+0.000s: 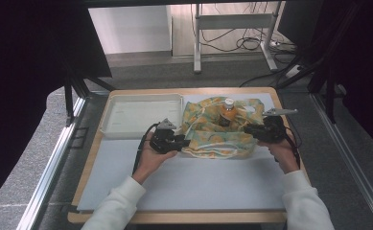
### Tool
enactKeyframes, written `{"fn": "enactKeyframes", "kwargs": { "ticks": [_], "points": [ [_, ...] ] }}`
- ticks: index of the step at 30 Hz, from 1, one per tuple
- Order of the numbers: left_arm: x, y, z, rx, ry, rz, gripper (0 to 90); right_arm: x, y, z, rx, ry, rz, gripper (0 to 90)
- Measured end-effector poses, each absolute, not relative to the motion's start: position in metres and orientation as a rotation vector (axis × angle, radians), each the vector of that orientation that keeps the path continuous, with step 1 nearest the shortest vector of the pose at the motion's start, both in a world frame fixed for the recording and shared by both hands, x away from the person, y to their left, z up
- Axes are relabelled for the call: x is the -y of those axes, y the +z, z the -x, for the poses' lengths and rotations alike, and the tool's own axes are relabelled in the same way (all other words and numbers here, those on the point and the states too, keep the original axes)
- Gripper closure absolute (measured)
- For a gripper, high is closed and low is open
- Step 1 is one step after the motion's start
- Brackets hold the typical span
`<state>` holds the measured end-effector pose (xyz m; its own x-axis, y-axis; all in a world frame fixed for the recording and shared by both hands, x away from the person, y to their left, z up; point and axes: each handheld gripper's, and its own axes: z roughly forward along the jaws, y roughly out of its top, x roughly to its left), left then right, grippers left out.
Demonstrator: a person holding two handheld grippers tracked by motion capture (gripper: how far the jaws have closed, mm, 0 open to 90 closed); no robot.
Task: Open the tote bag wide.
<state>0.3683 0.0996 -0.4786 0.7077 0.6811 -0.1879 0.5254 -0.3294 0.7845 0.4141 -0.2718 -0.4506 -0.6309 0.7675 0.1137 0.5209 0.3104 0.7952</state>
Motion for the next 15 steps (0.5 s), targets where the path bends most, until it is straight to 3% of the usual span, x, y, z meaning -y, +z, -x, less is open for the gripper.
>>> {"fn": "enactKeyframes", "kwargs": {
  "ticks": [3, 5, 8, 15],
  "points": [
    [-0.102, -0.474, -0.366, -0.919, 0.220, -2.006, 48.7, 0.269, -0.448, -0.410, -2.290, 1.206, -1.149, 48.8],
    [-0.104, -0.472, -0.364, -0.915, 0.225, -2.007, 41.8, 0.267, -0.447, -0.408, -2.294, 1.192, -1.125, 42.1],
    [-0.106, -0.469, -0.363, -0.914, 0.238, -2.003, 36.2, 0.265, -0.445, -0.406, -2.288, 1.209, -1.108, 37.6],
    [-0.110, -0.465, -0.362, -0.915, 0.270, -1.987, 33.3, 0.263, -0.443, -0.406, -2.306, 1.222, -1.092, 34.1]
  ]
}}
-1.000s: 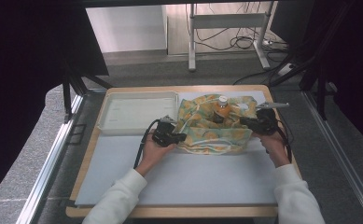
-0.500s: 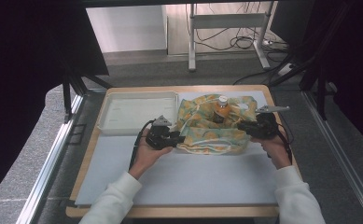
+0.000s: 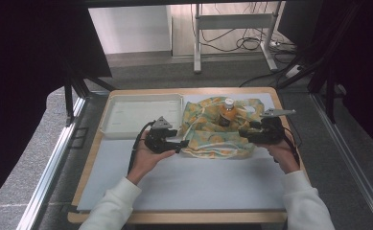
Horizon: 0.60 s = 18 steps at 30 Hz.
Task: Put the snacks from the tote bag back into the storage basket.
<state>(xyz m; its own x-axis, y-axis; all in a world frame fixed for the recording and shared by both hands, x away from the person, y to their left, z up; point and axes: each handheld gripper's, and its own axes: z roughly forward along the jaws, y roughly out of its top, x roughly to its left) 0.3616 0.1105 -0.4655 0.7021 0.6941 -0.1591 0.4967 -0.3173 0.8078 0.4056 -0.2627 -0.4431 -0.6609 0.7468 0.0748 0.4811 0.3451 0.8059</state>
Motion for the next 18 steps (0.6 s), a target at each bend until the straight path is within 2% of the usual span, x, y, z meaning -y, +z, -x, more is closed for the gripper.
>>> {"fn": "enactKeyframes", "kwargs": {
  "ticks": [18],
  "points": [
    [-0.115, -0.468, -0.366, -0.921, 0.274, -2.017, 32.6, 0.248, -0.420, -0.411, -2.277, 1.173, -1.076, 30.4]
  ]
}}
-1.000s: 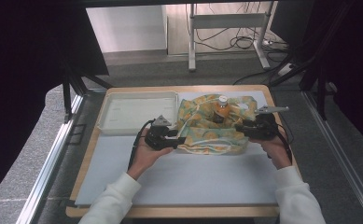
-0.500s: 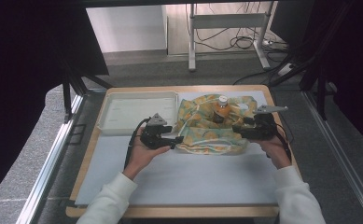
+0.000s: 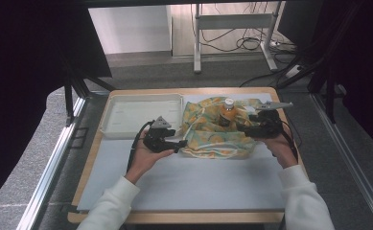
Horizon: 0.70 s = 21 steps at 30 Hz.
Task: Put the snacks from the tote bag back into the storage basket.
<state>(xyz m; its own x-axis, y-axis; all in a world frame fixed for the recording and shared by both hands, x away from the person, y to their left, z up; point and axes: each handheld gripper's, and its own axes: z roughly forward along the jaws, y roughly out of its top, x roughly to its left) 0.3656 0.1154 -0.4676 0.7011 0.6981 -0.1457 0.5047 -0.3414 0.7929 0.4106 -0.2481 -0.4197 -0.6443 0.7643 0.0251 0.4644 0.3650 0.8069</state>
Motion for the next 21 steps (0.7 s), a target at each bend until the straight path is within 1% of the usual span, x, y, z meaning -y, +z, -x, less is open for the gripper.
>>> {"fn": "enactKeyframes", "kwargs": {
  "ticks": [7, 21],
  "points": [
    [-0.116, -0.464, -0.365, -0.918, 0.280, -2.009, 32.0, 0.233, -0.401, -0.421, -2.300, 1.130, -1.068, 29.0],
    [-0.111, -0.468, -0.366, -0.900, 0.264, -2.036, 31.9, 0.202, -0.395, -0.457, -2.334, 1.011, -1.093, 21.0]
  ]
}}
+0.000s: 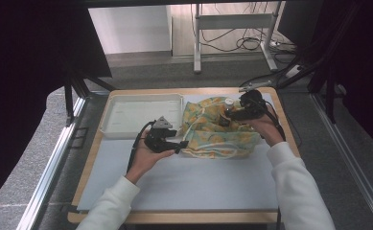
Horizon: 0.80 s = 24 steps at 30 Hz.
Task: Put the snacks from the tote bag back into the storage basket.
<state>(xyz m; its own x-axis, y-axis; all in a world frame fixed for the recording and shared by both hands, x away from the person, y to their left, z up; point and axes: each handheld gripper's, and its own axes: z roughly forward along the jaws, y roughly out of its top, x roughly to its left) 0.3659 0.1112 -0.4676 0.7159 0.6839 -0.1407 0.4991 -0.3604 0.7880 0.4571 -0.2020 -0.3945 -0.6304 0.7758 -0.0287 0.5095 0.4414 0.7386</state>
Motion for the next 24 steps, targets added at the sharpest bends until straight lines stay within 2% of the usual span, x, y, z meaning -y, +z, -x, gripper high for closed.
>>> {"fn": "enactKeyframes", "kwargs": {
  "ticks": [13, 17, 20, 24],
  "points": [
    [-0.110, -0.469, -0.366, -0.897, 0.261, -2.044, 31.8, 0.178, -0.406, -0.483, -2.390, 0.847, -1.150, 16.6],
    [-0.111, -0.470, -0.367, -0.897, 0.256, -2.047, 32.0, 0.176, -0.417, -0.490, -2.429, 0.783, -1.180, 20.0],
    [-0.111, -0.470, -0.367, -0.897, 0.256, -2.048, 32.3, 0.175, -0.422, -0.493, -2.455, 0.800, -1.186, 28.1],
    [-0.110, -0.471, -0.367, -0.898, 0.256, -2.052, 32.3, 0.173, -0.421, -0.493, -2.467, 0.784, -1.195, 29.2]
  ]
}}
